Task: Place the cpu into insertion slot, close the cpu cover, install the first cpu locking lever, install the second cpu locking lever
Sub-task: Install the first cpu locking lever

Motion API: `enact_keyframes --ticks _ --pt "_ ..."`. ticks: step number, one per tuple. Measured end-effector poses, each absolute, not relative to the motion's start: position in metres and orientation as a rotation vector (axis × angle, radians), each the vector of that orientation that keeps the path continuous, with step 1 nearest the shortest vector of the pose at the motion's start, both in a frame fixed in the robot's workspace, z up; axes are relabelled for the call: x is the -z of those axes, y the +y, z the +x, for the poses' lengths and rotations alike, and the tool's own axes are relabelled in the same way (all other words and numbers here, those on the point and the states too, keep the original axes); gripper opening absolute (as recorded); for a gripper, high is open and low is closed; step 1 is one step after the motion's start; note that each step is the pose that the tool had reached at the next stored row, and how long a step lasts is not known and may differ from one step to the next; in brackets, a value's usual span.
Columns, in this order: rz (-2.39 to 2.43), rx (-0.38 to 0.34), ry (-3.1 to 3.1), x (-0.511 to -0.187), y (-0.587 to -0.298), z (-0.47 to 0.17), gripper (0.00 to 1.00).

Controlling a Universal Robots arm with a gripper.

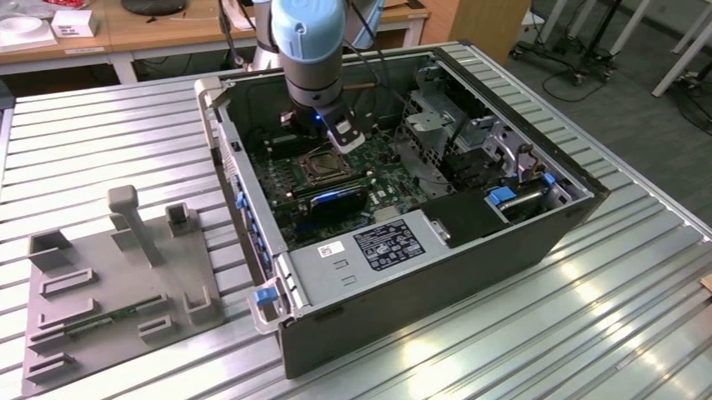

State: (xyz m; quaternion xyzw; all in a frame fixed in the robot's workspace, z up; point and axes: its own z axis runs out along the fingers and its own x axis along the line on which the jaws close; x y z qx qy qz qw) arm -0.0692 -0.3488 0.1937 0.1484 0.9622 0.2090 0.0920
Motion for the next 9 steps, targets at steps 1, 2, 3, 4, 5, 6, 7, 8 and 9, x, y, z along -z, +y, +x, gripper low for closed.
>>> enact_keyframes --ticks 1,2,3,4,5,6,7,8,9 --pt "0.441 -0.62 2.858 -0.1937 -0.3486 -0.0691 0.11" --pt "0.441 -0.62 2.857 -0.1937 -0.3483 -0.0691 0.11" --pt "0.441 -0.62 2.857 -0.1936 -0.3482 -0.0691 0.11" --pt "0.442 -0.62 2.857 -0.1936 -0.3482 -0.0691 0.11" --pt "0.442 -0.62 2.857 -0.1936 -0.3482 -0.0691 0.11" --pt "0.443 -0.62 2.857 -0.1935 -0.3481 -0.0691 0.11" --pt "0.443 -0.62 2.857 -0.1934 -0.3481 -0.0691 0.11" --pt "0.444 -0.62 2.857 -0.1932 -0.3481 -0.069 0.11" --pt "0.444 -0.62 2.857 -0.193 -0.3481 -0.069 0.11"
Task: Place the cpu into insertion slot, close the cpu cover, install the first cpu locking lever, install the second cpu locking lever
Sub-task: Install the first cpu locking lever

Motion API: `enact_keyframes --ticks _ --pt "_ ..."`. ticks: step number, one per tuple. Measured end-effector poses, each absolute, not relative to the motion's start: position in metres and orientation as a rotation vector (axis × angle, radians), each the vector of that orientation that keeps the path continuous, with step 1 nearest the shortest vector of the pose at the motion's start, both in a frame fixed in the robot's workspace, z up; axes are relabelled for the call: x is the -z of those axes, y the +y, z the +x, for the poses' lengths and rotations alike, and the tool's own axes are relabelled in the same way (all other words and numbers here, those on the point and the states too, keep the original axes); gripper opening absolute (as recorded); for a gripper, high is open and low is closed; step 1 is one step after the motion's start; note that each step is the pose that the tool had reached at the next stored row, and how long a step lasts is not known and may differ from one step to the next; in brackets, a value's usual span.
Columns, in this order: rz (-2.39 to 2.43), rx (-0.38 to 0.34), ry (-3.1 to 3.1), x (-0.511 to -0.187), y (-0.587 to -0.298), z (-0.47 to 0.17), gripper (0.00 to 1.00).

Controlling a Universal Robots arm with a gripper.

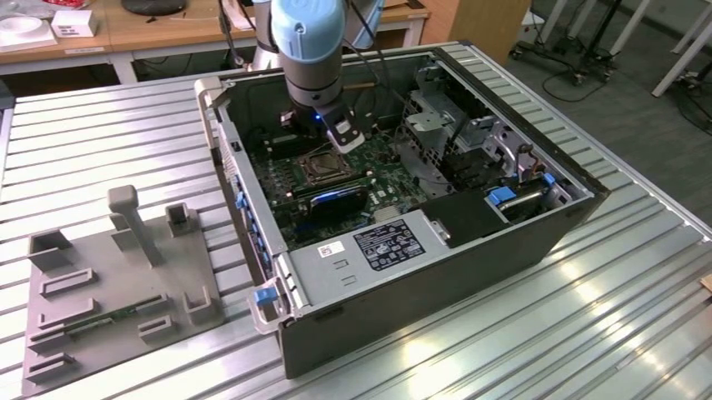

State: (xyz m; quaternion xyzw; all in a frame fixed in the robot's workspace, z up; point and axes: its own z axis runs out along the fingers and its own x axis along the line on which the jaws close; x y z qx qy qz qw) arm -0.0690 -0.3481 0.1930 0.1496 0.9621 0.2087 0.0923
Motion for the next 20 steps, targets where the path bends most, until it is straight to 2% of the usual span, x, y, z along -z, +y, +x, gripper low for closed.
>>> enact_keyframes --ticks 20 --pt "0.444 -0.626 2.851 -0.1918 -0.3472 -0.0726 0.11"
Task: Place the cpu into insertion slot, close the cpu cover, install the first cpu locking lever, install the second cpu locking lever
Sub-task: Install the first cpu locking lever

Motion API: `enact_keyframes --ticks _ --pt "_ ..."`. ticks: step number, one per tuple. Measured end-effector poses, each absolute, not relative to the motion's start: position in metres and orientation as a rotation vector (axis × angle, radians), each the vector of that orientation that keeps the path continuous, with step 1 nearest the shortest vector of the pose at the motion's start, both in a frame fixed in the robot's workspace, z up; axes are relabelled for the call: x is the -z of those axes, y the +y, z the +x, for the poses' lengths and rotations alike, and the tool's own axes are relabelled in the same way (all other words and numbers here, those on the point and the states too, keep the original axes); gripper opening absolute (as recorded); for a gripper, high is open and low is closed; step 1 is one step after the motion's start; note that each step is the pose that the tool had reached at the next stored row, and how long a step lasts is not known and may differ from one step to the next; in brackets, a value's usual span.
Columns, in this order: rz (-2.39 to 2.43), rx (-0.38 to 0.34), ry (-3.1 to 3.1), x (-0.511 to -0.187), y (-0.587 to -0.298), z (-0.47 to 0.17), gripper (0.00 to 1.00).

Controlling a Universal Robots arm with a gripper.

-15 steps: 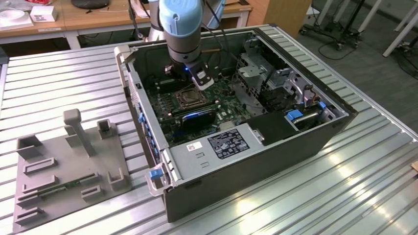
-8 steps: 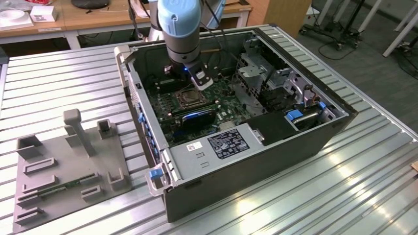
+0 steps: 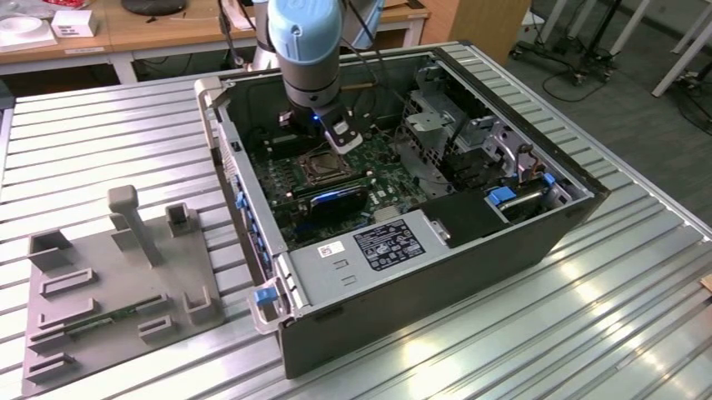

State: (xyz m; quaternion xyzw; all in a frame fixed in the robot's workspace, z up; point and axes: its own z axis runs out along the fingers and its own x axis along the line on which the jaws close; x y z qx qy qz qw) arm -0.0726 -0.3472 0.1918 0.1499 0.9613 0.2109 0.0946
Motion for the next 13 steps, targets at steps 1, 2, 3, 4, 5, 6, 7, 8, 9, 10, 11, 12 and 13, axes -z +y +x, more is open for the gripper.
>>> enact_keyframes --ticks 1,2,3,4,5,6,7,8,9,10,11,12,13 --pt "0.444 -0.625 2.85 -0.192 -0.347 -0.074 0.11" --pt "0.443 -0.625 2.848 -0.192 -0.347 -0.077 0.11" --pt "0.442 -0.626 2.846 -0.191 -0.347 -0.08 0.11" --pt "0.442 -0.626 2.845 -0.191 -0.347 -0.082 0.11" --pt "0.441 -0.626 2.843 -0.191 -0.347 -0.084 0.11" --pt "0.441 -0.626 2.843 -0.191 -0.347 -0.085 0.11" --pt "0.441 -0.626 2.842 -0.191 -0.347 -0.085 0.11" --pt "0.442 -0.628 2.842 -0.192 -0.347 -0.085 0.11" --pt "0.443 -0.631 2.841 -0.193 -0.347 -0.085 0.11" --pt "0.444 -0.636 2.841 -0.194 -0.347 -0.085 0.11" --pt "0.444 -0.64 2.84 -0.196 -0.347 -0.085 0.11" --pt "0.445 -0.644 2.839 -0.198 -0.347 -0.085 0.11" --pt "0.446 -0.649 2.839 -0.199 -0.347 -0.085 0.11"
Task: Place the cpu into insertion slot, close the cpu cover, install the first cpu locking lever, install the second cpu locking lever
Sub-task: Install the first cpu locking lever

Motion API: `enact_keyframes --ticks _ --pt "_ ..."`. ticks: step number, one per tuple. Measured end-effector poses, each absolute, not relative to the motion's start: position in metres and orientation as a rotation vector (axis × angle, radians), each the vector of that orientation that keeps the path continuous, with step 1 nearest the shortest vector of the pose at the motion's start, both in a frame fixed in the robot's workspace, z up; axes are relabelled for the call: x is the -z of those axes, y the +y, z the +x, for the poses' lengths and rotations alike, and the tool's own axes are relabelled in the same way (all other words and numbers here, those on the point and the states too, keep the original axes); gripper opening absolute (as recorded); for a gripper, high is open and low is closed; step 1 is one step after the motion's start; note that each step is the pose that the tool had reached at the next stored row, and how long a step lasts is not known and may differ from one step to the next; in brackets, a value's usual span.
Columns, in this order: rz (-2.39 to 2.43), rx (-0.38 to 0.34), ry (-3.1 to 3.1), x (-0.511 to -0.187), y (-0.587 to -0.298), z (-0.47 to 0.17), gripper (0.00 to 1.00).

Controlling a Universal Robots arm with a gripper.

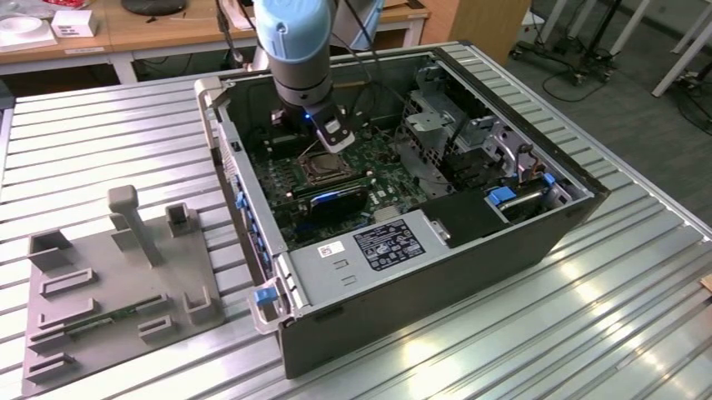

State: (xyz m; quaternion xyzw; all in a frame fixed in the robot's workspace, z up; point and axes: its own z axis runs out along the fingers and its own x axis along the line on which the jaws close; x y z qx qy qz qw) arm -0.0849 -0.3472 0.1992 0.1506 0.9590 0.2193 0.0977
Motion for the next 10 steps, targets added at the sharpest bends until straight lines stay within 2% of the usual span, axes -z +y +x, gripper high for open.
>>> enact_keyframes --ticks 10 --pt "0.445 -0.669 2.83 -0.2024 -0.3472 -0.089 0.11"
